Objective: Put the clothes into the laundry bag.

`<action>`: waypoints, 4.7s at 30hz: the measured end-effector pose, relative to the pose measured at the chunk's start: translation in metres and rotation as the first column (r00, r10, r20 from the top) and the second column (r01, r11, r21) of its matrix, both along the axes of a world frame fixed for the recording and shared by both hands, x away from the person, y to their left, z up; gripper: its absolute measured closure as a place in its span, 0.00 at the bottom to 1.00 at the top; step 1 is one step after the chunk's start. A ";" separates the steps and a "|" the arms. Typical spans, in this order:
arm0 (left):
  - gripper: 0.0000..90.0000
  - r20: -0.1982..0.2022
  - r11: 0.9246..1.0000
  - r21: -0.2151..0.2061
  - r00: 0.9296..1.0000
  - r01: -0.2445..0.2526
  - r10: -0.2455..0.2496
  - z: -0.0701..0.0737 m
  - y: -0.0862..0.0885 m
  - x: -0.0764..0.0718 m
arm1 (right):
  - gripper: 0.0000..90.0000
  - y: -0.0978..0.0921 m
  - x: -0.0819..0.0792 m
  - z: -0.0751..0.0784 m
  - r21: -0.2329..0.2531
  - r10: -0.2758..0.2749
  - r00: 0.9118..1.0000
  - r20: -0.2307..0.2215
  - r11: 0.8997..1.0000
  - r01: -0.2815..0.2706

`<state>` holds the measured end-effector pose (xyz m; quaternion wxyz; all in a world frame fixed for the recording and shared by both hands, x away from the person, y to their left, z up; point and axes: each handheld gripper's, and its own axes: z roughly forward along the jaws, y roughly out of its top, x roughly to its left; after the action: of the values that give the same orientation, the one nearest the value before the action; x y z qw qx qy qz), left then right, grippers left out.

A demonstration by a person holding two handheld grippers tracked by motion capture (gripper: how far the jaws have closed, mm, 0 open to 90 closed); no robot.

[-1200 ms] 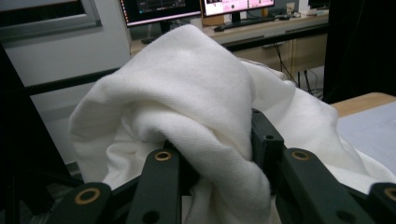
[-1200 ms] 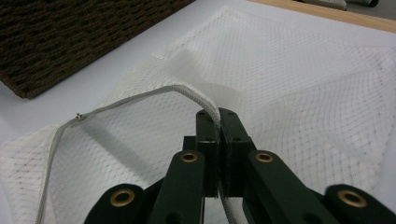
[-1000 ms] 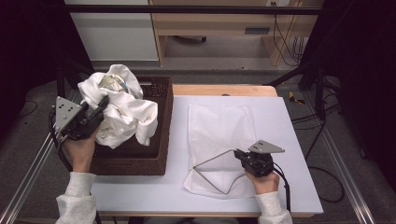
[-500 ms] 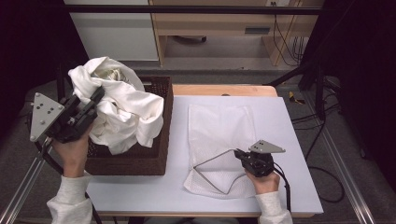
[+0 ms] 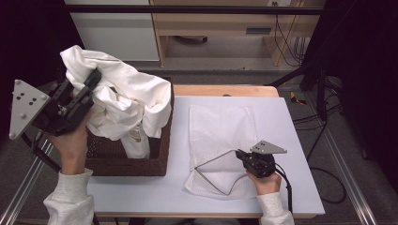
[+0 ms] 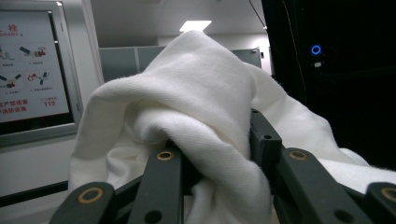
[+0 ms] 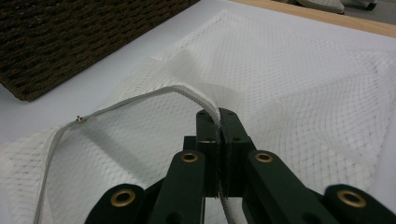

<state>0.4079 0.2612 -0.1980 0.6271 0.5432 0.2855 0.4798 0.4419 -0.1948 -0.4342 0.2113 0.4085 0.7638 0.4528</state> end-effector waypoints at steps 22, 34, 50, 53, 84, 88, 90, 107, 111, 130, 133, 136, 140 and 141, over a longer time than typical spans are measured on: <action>0.80 0.075 0.977 -0.048 0.976 0.208 -0.204 0.031 -0.073 -0.014 | 0.98 -0.007 0.004 -0.002 0.011 -0.025 1.000 0.011 1.000 0.024; 0.83 0.122 0.956 -0.053 0.952 0.290 -0.282 0.045 -0.126 -0.011 | 0.98 -0.014 0.005 0.000 0.023 -0.036 0.999 0.016 0.999 0.036; 0.83 0.125 0.900 -0.030 0.895 0.436 -0.429 0.062 -0.211 -0.015 | 0.99 -0.026 0.006 0.003 0.046 -0.056 0.998 0.027 0.997 0.055; 0.83 0.127 0.889 -0.031 0.884 0.458 -0.451 0.065 -0.226 -0.019 | 0.99 -0.030 0.007 0.003 0.052 -0.062 0.998 0.026 0.997 0.061; 0.83 0.079 0.809 -0.022 0.808 0.587 -0.584 0.051 -0.303 -0.029 | 0.99 -0.048 0.010 -0.002 0.072 -0.102 0.995 0.015 0.992 0.100; 0.83 0.066 0.818 -0.027 0.817 0.575 -0.572 0.039 -0.289 -0.023 | 0.99 -0.056 0.011 -0.003 0.062 -0.093 0.995 0.037 0.994 0.091; 0.83 0.057 0.826 -0.032 0.826 0.562 -0.560 0.031 -0.272 -0.019 | 0.99 -0.057 0.011 -0.004 0.069 -0.103 0.994 0.024 0.993 0.101; 0.83 0.026 0.931 -0.039 0.932 0.362 -0.361 -0.004 -0.111 -0.027 | 0.99 -0.050 0.016 -0.009 0.068 -0.122 0.993 -0.004 0.990 0.122; 0.83 0.015 0.939 -0.024 0.939 0.343 -0.343 -0.003 -0.092 -0.032 | 0.99 -0.049 0.016 -0.008 0.078 -0.117 0.993 0.002 0.990 0.117; 0.83 -0.383 0.837 0.189 0.823 0.513 -0.418 -0.130 -0.171 -0.022 | 0.99 -0.043 0.019 -0.009 0.079 -0.108 0.994 -0.002 0.991 0.108; 0.83 -0.451 0.808 0.215 0.790 0.548 -0.416 -0.152 -0.193 -0.014 | 0.99 -0.042 0.019 -0.009 0.077 -0.107 0.994 -0.002 0.991 0.106; 0.83 -0.506 0.792 0.235 0.766 0.564 -0.396 -0.173 -0.215 -0.004 | 0.99 -0.041 0.019 -0.010 0.080 -0.104 0.995 -0.003 0.991 0.104; 0.83 -0.579 0.751 0.248 0.715 0.612 -0.392 -0.198 -0.242 0.008 | 0.99 -0.041 0.019 -0.009 0.087 -0.103 0.995 -0.001 0.991 0.103; 0.83 -0.587 0.738 0.264 0.711 0.621 -0.387 -0.202 -0.248 0.008 | 0.99 -0.041 0.019 -0.009 0.088 -0.106 0.994 -0.002 0.991 0.106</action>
<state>0.4161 0.0134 -0.3998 0.5003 0.8328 0.1547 0.1796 0.4608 -0.2360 -0.4429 0.2179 0.4567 0.7202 0.4745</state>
